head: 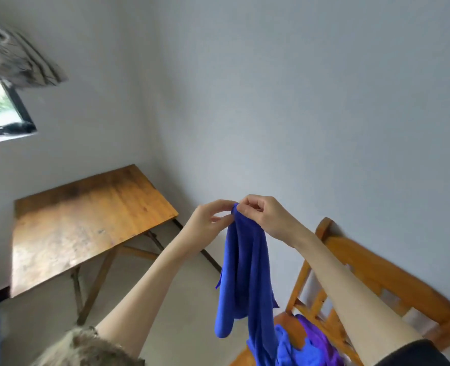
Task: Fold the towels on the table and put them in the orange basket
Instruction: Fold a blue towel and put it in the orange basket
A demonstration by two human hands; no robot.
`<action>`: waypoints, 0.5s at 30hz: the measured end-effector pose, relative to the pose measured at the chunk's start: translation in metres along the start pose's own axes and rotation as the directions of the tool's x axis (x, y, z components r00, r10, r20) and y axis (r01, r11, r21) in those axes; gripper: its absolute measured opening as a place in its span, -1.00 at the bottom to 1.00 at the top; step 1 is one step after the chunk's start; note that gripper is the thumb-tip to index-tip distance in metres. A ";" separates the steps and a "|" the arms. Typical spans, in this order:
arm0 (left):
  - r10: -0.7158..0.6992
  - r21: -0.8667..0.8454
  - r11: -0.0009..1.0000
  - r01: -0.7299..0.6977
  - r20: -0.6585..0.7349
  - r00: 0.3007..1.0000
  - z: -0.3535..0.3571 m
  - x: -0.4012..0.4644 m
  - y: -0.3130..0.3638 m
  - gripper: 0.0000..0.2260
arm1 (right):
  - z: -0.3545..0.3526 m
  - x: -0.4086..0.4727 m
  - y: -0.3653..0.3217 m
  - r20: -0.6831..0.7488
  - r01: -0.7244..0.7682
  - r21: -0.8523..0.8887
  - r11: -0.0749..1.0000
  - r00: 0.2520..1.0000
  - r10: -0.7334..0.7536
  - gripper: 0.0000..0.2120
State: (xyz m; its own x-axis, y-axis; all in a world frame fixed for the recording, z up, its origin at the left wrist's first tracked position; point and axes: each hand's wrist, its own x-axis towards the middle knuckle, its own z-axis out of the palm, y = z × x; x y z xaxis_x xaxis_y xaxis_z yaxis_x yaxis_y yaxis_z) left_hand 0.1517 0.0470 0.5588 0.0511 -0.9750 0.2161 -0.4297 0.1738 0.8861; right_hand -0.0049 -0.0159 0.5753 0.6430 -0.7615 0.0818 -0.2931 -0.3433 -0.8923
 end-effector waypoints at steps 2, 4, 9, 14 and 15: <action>-0.015 -0.047 0.999 0.014 -0.025 1.000 -0.026 -0.006 -0.004 -0.82 | 0.016 0.016 -0.012 0.047 0.023 0.010 1.000 0.999 -0.023 -0.80; -0.051 -0.059 0.997 0.046 -0.088 0.995 -0.066 -0.015 -0.016 -0.84 | 0.042 0.041 -0.030 0.098 0.065 0.014 0.998 0.993 -0.066 -0.80; -0.126 -0.007 0.992 0.127 -0.188 0.974 -0.171 -0.029 -0.049 -0.96 | 0.116 0.111 -0.076 0.148 0.132 -0.015 0.991 0.981 -0.128 -0.77; -0.155 0.100 0.976 0.193 -0.300 0.941 -0.270 -0.034 -0.078 -0.84 | 0.187 0.179 -0.102 0.222 0.137 0.005 0.991 0.966 -0.134 -0.80; -0.154 0.123 0.971 0.204 -0.327 0.932 -0.285 -0.034 -0.084 -0.82 | 0.200 0.192 -0.105 0.231 0.141 0.008 0.990 0.963 -0.139 -0.79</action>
State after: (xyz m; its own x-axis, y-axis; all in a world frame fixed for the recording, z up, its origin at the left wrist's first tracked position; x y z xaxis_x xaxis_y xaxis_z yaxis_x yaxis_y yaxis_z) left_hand 0.4433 0.1054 0.5942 0.4089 -0.8905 0.1993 -0.5177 -0.0465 0.8543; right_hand 0.2907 -0.0158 0.5959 0.8234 -0.5586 0.1001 -0.1940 -0.4429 -0.8753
